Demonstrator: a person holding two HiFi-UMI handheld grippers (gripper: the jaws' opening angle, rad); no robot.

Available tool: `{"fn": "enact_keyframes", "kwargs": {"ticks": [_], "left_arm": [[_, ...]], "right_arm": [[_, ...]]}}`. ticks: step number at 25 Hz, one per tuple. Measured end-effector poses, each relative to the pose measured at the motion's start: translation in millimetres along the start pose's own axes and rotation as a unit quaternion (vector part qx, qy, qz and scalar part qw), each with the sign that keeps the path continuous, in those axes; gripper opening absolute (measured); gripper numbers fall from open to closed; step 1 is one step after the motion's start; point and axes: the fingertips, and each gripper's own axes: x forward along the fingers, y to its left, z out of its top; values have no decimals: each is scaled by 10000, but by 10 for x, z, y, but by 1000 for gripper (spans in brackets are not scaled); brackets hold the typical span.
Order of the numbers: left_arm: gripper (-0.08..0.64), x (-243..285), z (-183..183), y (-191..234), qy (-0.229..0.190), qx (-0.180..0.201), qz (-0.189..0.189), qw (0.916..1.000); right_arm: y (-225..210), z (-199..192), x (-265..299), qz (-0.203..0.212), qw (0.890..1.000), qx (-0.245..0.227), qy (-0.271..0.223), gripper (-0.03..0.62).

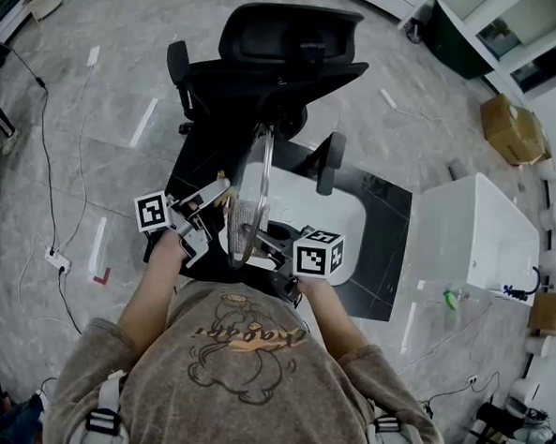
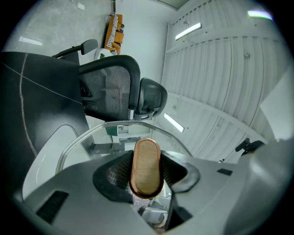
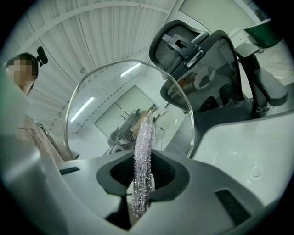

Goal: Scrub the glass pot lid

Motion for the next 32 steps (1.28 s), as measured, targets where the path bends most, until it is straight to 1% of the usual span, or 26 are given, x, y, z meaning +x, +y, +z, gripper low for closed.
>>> {"fn": "enact_keyframes", "kwargs": {"ticks": [6,9,13,17,20,23,27,30,32], "left_arm": [[183,0,-23,42,60,22,93,9999],[183,-33,-16,53,45,24,141,9999],[183,-72,1,70,-12,27,202,9998],[183,-59,20,47,-67,55,204,9998],[183,-61,36,-6,-85,158,225,9996],[183,-127,98,-68,-163,241,276,9992],[183,-341,224,-138,-344,324,387,9981],[183,-515,293,-158,-444,482,613,9960],[183,-574,325,-162,-423,747,865,9925]], "right_arm": [[239,302,-132,149,9992,10,-382,83],[421,478,-244,325,9975,-19,-627,83],[633,685,-391,466,9950,-205,-855,83],[650,745,-424,437,9939,-458,-907,83],[580,760,-457,440,9929,-413,-1024,83],[404,791,-568,173,9916,-350,-1230,83],[92,801,-859,-388,9877,-291,-1488,83],[-123,738,-1048,-776,9847,-313,-1527,83],[-208,714,-1093,-932,9826,-269,-1586,83]]}}
